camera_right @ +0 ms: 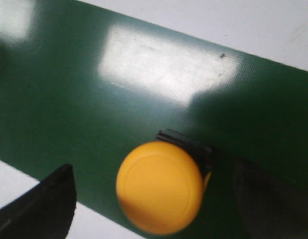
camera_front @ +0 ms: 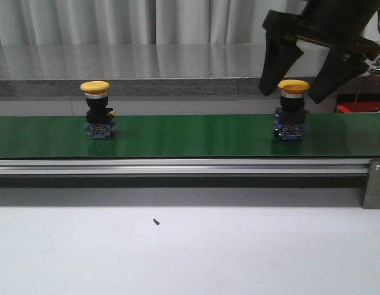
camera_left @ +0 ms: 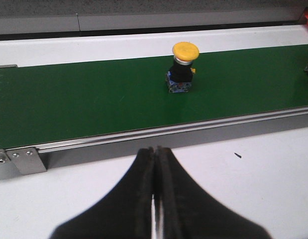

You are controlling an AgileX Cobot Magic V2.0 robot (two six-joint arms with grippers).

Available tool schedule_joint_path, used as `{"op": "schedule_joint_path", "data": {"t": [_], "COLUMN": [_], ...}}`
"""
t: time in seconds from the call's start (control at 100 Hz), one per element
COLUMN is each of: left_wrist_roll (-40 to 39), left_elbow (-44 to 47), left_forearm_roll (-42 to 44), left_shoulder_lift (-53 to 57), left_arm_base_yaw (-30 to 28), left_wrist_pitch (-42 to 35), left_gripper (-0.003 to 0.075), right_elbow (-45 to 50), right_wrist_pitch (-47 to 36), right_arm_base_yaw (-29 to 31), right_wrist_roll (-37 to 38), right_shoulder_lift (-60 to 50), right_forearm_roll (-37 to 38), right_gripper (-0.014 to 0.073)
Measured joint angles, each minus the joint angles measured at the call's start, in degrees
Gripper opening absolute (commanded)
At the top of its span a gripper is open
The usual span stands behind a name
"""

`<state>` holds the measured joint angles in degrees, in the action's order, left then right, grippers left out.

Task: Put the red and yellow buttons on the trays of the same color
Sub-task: 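Lower the right gripper and grasp the yellow button at the conveyor end, then carry the yellow button into the yellow tray and open the right gripper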

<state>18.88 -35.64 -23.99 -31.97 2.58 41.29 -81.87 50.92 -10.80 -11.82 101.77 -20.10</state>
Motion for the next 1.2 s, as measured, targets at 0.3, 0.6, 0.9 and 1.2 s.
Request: {"op": "schedule_joint_path", "data": {"t": [0.3, 0.6, 0.9, 1.2], "left_wrist_roll": [0.0, 0.0, 0.0, 0.0], "left_elbow": [0.0, 0.0, 0.0, 0.0], "left_forearm_roll": [0.0, 0.0, 0.0, 0.0], "left_shoulder_lift": [0.0, 0.0, 0.0, 0.0], "left_arm_base_yaw": [0.0, 0.0, 0.0, 0.0], "left_wrist_pitch": [0.0, 0.0, 0.0, 0.0], "left_gripper": [-0.002, -0.002, -0.002, -0.002], "right_elbow": [0.0, -2.37, -17.68, -23.16], "right_wrist_pitch": [-1.65, 0.53, 9.56, 8.82], "right_arm_base_yaw": [0.0, 0.82, 10.96, 24.66], "right_wrist_roll": [2.4, 2.53, 2.62, 2.89], "right_shoulder_lift": [3.47, 3.51, 3.51, 4.17], "right_forearm_roll": [2.67, 3.2, 9.0, 10.89], "right_gripper": [0.0206, 0.0188, 0.0188, 0.0185]}}
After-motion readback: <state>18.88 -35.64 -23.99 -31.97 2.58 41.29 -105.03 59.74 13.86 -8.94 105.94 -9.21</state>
